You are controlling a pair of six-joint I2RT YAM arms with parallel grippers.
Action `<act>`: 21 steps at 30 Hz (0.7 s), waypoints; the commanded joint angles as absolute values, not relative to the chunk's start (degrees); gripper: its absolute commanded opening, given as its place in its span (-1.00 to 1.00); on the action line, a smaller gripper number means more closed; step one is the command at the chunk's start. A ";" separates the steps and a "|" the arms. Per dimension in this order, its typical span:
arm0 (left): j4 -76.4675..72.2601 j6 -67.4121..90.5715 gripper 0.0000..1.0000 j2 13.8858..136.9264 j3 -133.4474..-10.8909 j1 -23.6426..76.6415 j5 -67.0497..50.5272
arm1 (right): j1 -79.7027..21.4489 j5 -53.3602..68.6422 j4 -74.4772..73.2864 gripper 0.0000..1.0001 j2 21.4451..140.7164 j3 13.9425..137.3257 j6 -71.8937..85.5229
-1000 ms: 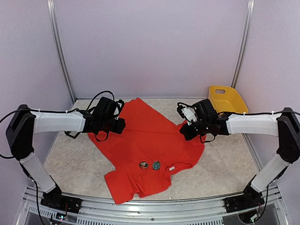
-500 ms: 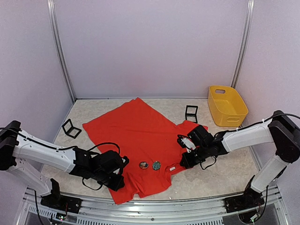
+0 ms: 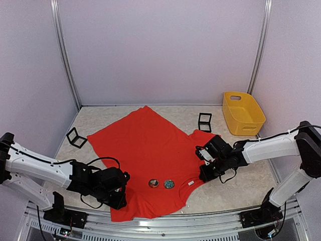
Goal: Pin the brooch onto the clothing
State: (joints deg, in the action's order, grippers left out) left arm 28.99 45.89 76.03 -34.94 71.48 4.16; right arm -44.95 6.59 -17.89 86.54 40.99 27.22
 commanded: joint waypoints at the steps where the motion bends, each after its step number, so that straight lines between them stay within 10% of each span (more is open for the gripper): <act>1: 33.15 40.54 -0.40 73.92 -43.71 71.85 15.59 | -43.55 9.43 -18.12 -0.88 78.17 46.65 22.97; 7: 18.56 28.37 -0.01 64.34 -43.95 55.38 32.77 | -29.73 -1.68 -3.42 0.52 65.27 44.03 18.10; 14: -19.62 14.10 0.47 53.21 -28.36 34.67 43.44 | -12.62 -9.72 10.20 0.96 57.06 35.67 10.88; 21: -46.36 10.60 0.98 51.49 -11.18 14.75 43.29 | -11.74 -26.74 27.47 0.99 57.00 23.57 10.48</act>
